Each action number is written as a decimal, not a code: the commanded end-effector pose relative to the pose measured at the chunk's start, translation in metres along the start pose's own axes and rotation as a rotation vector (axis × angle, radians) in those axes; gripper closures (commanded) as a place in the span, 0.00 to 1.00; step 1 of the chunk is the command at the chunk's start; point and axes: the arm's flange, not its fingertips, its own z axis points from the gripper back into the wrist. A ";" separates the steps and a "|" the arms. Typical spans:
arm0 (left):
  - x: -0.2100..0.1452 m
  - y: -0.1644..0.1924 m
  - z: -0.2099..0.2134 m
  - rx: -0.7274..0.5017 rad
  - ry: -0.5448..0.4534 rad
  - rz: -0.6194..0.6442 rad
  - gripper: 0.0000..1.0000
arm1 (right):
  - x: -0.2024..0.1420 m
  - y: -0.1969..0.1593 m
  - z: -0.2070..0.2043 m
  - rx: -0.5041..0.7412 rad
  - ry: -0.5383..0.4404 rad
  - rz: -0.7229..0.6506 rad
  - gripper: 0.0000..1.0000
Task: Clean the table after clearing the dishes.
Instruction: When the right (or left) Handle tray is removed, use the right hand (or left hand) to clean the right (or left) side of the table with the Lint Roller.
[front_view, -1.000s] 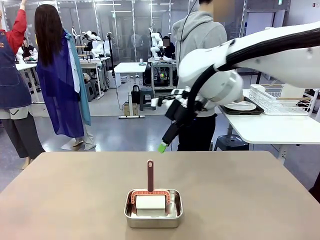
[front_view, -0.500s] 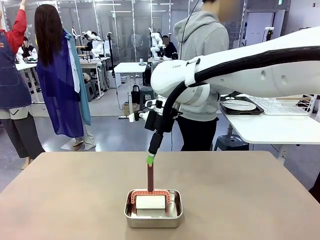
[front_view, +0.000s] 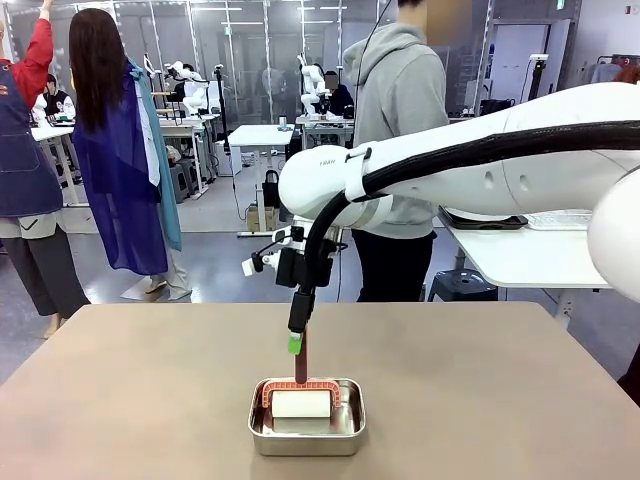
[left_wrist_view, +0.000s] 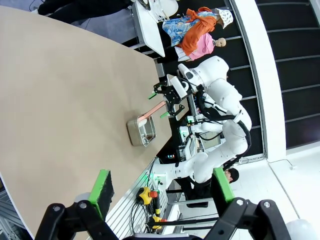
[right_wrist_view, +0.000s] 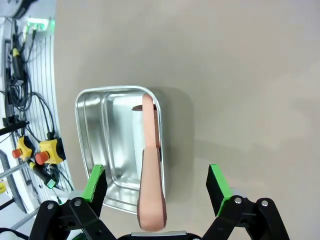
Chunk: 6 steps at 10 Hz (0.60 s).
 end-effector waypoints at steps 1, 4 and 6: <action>-0.004 -0.003 0.001 -0.014 -0.003 0.000 0.00 | -0.001 0.009 0.004 -0.006 0.057 -0.024 0.00; -0.004 -0.003 0.001 -0.014 -0.003 0.000 0.00 | 0.008 0.013 -0.006 0.015 0.115 -0.023 0.00; -0.004 -0.003 0.001 -0.014 -0.003 0.000 0.00 | 0.012 0.012 -0.012 0.026 0.129 -0.027 0.00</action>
